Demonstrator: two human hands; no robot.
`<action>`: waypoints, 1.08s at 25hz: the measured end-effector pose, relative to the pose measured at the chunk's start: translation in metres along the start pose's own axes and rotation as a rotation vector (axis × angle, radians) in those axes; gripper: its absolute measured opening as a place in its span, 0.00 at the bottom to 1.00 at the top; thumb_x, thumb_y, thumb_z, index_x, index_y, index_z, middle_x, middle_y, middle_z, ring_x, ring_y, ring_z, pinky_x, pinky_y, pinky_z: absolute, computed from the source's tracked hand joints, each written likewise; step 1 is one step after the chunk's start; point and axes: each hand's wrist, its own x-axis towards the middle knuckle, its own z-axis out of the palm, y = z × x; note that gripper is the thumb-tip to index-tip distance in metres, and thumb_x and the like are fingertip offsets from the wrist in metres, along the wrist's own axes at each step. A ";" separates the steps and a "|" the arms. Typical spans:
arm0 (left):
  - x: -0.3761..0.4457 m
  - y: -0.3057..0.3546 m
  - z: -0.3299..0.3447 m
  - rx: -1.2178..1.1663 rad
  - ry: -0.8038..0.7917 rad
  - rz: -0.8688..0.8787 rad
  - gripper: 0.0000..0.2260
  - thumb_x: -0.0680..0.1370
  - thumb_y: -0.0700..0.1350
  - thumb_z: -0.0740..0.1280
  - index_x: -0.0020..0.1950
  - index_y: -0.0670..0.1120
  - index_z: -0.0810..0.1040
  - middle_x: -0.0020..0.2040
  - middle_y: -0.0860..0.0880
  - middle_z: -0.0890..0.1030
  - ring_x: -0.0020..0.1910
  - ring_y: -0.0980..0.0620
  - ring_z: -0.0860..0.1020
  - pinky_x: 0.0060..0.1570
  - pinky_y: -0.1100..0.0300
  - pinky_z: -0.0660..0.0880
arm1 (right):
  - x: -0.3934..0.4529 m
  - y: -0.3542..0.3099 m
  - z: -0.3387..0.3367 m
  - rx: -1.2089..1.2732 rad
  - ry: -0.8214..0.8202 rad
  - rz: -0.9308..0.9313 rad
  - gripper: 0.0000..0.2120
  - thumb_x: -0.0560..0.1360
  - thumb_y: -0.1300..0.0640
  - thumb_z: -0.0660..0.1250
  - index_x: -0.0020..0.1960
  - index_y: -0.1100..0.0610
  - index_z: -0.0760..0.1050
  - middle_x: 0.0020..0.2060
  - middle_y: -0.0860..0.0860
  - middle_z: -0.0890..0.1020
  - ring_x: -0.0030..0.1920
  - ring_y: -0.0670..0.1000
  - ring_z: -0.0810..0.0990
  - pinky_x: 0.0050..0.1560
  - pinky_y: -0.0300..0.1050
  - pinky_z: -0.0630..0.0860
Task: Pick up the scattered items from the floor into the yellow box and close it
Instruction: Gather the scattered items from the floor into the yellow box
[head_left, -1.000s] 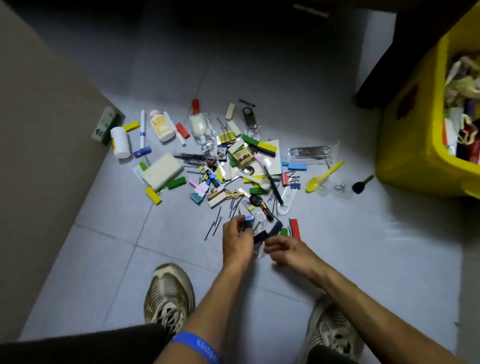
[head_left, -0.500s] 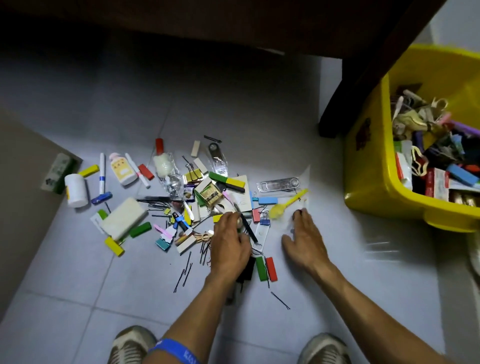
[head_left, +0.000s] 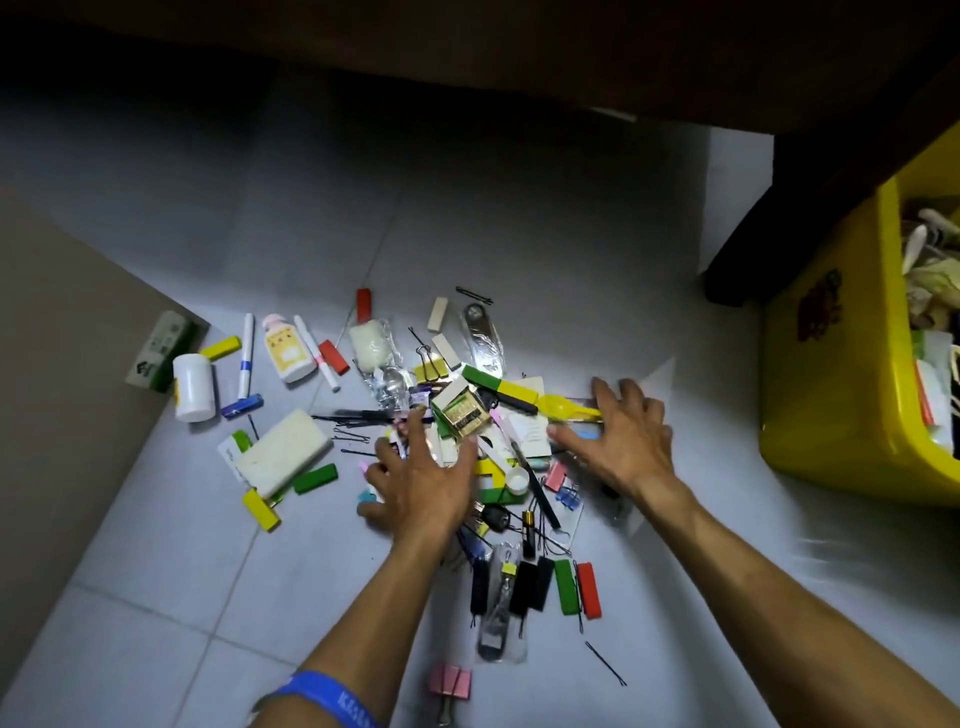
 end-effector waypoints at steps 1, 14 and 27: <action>-0.002 0.006 0.004 -0.014 0.001 0.036 0.37 0.71 0.76 0.52 0.76 0.66 0.48 0.77 0.45 0.56 0.73 0.38 0.58 0.67 0.38 0.60 | -0.007 -0.006 0.009 0.040 0.019 -0.005 0.44 0.68 0.25 0.59 0.77 0.46 0.55 0.77 0.52 0.56 0.72 0.61 0.58 0.68 0.60 0.64; -0.023 0.022 0.033 -0.808 -0.115 0.094 0.08 0.76 0.56 0.69 0.54 0.59 0.76 0.56 0.52 0.70 0.52 0.54 0.76 0.52 0.56 0.75 | -0.031 -0.049 0.042 1.107 0.014 0.224 0.11 0.79 0.53 0.63 0.57 0.38 0.71 0.42 0.45 0.84 0.37 0.46 0.83 0.35 0.42 0.79; -0.084 -0.005 0.018 -1.075 -0.118 0.073 0.07 0.76 0.41 0.69 0.46 0.54 0.78 0.46 0.47 0.81 0.42 0.49 0.79 0.43 0.49 0.80 | -0.096 -0.046 0.029 1.556 -0.086 0.290 0.12 0.82 0.65 0.58 0.62 0.55 0.72 0.44 0.56 0.86 0.38 0.58 0.84 0.36 0.53 0.82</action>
